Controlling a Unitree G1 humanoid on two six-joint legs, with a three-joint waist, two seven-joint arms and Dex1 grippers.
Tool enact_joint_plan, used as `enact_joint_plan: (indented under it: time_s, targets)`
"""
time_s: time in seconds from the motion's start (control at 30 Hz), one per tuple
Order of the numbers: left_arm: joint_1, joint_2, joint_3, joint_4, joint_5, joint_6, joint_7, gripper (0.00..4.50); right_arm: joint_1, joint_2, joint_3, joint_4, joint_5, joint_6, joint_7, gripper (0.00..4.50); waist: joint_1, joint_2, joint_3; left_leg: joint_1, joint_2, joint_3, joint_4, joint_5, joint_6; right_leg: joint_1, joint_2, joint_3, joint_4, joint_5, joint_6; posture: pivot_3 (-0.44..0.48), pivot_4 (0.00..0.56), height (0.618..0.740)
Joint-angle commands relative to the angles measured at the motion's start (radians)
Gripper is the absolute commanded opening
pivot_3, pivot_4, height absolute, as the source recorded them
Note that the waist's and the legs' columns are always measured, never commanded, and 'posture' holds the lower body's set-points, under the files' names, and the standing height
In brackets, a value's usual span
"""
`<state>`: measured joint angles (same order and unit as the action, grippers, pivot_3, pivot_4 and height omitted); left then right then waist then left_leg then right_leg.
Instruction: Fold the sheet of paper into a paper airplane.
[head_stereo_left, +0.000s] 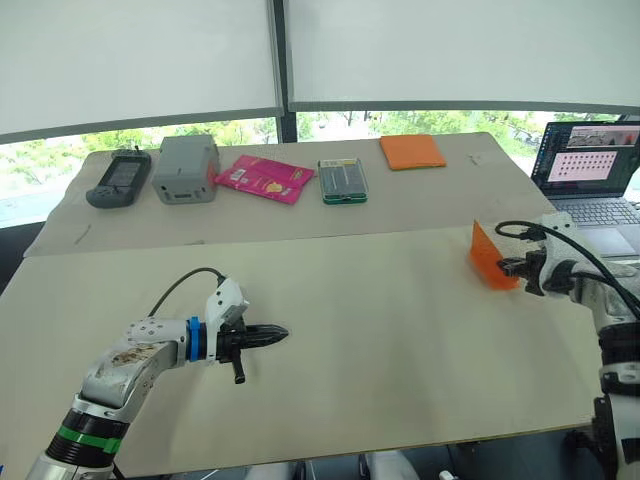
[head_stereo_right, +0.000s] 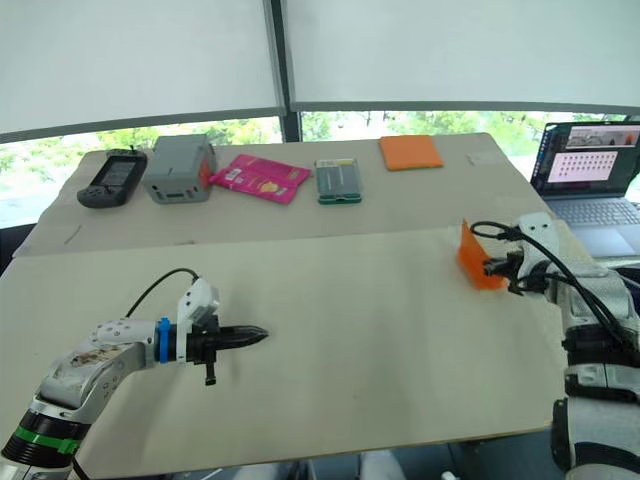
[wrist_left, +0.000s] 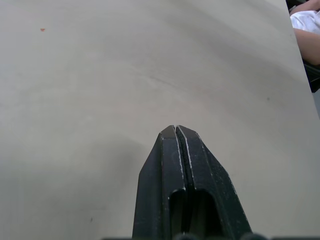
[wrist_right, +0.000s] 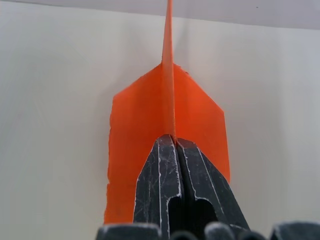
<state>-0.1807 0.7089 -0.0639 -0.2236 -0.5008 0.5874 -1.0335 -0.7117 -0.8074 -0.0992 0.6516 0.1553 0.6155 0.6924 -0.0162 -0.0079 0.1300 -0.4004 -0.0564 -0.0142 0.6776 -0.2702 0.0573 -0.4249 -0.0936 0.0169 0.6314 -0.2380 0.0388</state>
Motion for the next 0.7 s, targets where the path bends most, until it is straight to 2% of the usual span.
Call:
enact_joint_plan:
  time_s: [0.03,0.23,0.43,0.67,0.7]
  targets:
    - [0.012,0.011,0.013,-0.027,0.007,-0.017,0.0,0.0,-0.036,-0.014,0.009,0.065,-0.035,-0.078,0.01,0.03,0.006,0.0,0.0,0.0,0.0,0.0,0.0,0.0,0.0,0.0,0.0,0.0,0.0,0.0,0.0,0.0,0.15,0.74]
    - [0.02,0.004,0.016,-0.037,0.002,-0.014,0.01,0.0,-0.043,-0.013,-0.015,0.105,-0.029,-0.101,0.017,0.03,0.008,0.0,0.0,-0.001,-0.001,0.0,0.001,0.0,-0.001,0.001,-0.001,0.0,-0.002,0.001,0.001,0.0,0.15,0.74]
    - [0.002,-0.001,0.009,-0.02,0.005,-0.017,0.001,0.0,-0.008,-0.014,-0.049,0.044,0.002,-0.069,0.019,1.96,0.006,0.0,0.0,-0.001,0.0,0.0,0.001,0.0,-0.001,0.0,-0.001,0.0,-0.001,0.001,0.001,0.0,0.15,0.74]
    - [-0.035,-0.014,0.068,-0.013,-0.068,0.043,0.011,0.0,0.099,-0.094,-0.158,-0.34,0.129,0.117,0.082,4.42,0.009,0.001,0.0,-0.002,0.0,0.0,0.001,0.0,0.0,-0.001,-0.001,0.0,-0.001,0.001,0.001,0.0,0.15,0.74]
    - [-0.04,-0.01,0.075,-0.009,-0.08,0.075,0.021,0.0,0.123,-0.095,-0.178,-0.423,0.172,0.137,0.112,4.47,0.01,0.001,0.0,-0.002,0.0,0.0,0.001,-0.001,0.001,-0.001,-0.001,-0.001,-0.001,0.001,0.001,0.0,0.15,0.74]
